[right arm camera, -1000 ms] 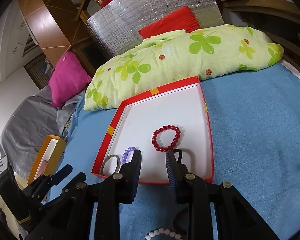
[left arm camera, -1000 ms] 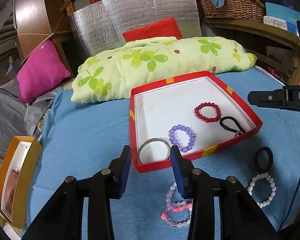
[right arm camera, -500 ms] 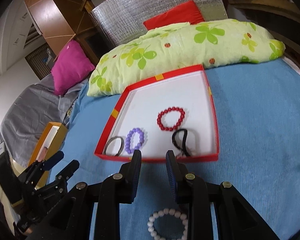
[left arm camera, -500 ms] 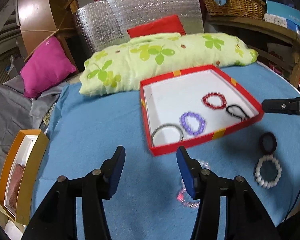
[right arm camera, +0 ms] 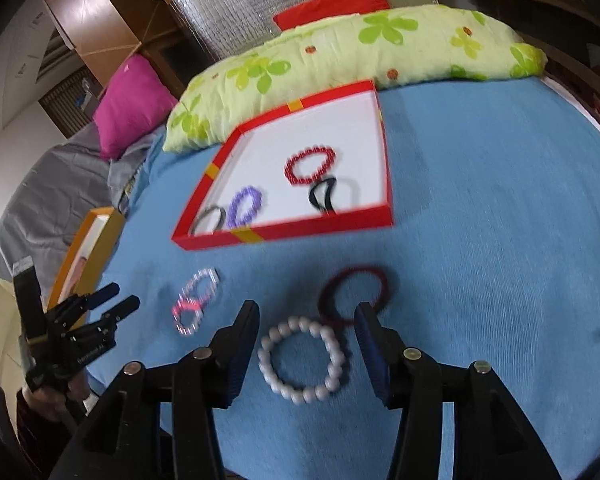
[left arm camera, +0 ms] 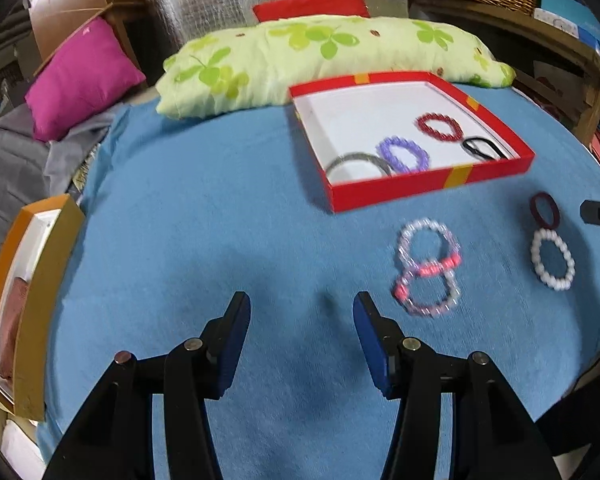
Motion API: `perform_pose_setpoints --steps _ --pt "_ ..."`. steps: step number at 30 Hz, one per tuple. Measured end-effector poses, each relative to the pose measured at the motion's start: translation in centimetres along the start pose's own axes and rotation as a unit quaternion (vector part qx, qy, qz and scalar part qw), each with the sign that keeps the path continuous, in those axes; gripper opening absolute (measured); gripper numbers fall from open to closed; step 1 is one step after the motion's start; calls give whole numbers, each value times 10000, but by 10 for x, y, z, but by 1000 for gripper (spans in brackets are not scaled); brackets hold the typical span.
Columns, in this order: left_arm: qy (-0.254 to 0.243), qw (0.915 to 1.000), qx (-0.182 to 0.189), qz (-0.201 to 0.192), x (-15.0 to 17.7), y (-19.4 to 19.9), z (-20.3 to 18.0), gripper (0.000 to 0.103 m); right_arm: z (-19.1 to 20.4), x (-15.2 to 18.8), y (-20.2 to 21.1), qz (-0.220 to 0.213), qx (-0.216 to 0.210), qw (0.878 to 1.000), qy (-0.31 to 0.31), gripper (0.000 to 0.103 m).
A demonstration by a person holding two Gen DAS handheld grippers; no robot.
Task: Organize jewelry
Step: 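Grasp the white pearl bracelet with the right gripper while the left gripper grasps the pink-white bead bracelet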
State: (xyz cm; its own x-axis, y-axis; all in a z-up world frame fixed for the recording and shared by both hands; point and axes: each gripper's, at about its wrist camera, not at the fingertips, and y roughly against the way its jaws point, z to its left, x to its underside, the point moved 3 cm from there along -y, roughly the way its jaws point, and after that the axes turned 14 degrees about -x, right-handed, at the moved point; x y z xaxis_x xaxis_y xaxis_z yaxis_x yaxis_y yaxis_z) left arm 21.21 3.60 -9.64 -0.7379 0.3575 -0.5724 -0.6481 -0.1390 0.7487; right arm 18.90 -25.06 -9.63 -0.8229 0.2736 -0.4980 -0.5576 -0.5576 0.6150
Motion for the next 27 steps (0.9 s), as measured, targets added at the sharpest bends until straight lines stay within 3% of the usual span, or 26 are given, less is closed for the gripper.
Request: perform_pose_setpoints --steps 6,11,15,16,27 --pt "-128 9996 253 23 4 6 -17 55 -4 23 -5 256 205 9995 22 53" --pt "42 9990 446 36 -5 7 -22 59 -9 32 -20 490 394 9980 -3 50" --pt "45 9989 463 59 -10 5 -30 59 -4 36 -28 566 776 9947 377 14" --pt "28 9988 483 70 -12 4 -32 59 -2 36 -30 590 814 9939 445 12" --pt "229 9929 1060 482 -28 -15 -58 63 12 30 -35 383 587 9965 446 11"
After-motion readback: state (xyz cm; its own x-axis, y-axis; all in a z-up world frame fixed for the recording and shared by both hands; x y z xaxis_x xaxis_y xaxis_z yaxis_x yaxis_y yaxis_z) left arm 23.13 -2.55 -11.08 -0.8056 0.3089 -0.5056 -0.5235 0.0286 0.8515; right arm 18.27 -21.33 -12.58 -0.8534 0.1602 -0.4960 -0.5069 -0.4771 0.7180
